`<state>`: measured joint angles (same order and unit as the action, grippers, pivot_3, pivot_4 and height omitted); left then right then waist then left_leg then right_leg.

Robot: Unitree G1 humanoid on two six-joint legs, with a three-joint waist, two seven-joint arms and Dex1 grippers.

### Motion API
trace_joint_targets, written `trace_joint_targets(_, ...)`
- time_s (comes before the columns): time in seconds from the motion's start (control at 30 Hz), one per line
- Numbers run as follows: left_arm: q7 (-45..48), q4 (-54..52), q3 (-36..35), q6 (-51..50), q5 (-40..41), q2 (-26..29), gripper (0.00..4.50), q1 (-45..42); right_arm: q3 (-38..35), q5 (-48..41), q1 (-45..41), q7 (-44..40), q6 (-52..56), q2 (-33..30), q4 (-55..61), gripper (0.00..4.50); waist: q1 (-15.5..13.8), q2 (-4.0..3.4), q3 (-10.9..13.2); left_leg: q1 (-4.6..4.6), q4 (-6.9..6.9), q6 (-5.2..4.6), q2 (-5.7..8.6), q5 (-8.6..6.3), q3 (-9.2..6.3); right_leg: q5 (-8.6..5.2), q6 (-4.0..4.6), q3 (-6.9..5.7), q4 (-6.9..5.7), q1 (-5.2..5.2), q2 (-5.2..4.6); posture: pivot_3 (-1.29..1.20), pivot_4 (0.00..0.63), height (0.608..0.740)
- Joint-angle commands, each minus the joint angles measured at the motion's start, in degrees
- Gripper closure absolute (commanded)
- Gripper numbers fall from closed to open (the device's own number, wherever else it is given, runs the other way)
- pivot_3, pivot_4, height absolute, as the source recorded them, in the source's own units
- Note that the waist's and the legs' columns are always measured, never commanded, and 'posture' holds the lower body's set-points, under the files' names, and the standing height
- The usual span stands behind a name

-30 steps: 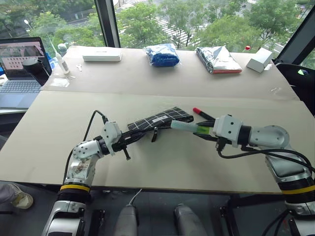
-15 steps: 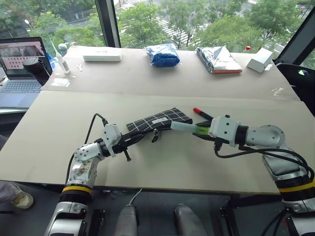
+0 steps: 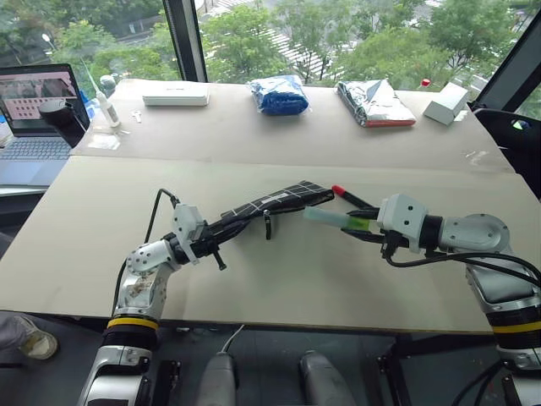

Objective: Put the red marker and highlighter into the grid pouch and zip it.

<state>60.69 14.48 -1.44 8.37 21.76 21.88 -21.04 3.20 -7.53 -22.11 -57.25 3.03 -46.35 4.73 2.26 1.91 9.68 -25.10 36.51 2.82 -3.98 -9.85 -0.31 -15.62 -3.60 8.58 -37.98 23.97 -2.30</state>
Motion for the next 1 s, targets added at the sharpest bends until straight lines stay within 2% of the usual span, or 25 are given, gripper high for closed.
trace_joint_targets(0.03,0.13,-2.34,0.22,-0.15,0.4,0.03,4.5,-0.12,-1.58,0.45,-1.91,0.63,-1.08,-0.58,-0.67,3.4,0.01,0.0,0.0,0.0,0.0,0.0,0.0,0.0,0.0,0.0,0.0,0.0,0.0,0.0,0.0,0.0,0.15,0.74)
trace_joint_targets(0.4,-0.11,-3.13,1.0,-0.44,-0.33,0.42,4.5,-0.13,-3.01,-3.47,-2.15,-1.2,0.94,-0.98,0.16,3.4,0.01,0.0,0.0,0.0,0.01,0.0,0.0,0.0,-0.01,0.0,0.0,0.0,0.0,-0.01,0.0,0.0,0.15,0.74)
trace_joint_targets(0.83,-0.24,-4.82,1.45,-1.68,-0.54,0.43,4.5,-0.37,-0.51,1.94,-4.61,-0.86,-2.45,0.12,-4.6,3.4,0.07,0.0,0.0,0.0,0.01,0.0,0.0,0.0,-0.01,0.0,0.0,0.0,0.0,0.0,0.0,0.0,0.15,0.74)
trace_joint_targets(1.0,0.47,-4.76,1.99,-1.63,-0.94,0.77,4.5,-0.42,2.97,4.62,-7.8,-0.67,-3.88,2.65,-6.16,3.4,0.15,0.0,0.0,0.0,0.01,0.0,0.0,0.0,-0.01,0.0,0.0,0.0,-0.01,0.0,0.0,0.0,0.15,0.74)
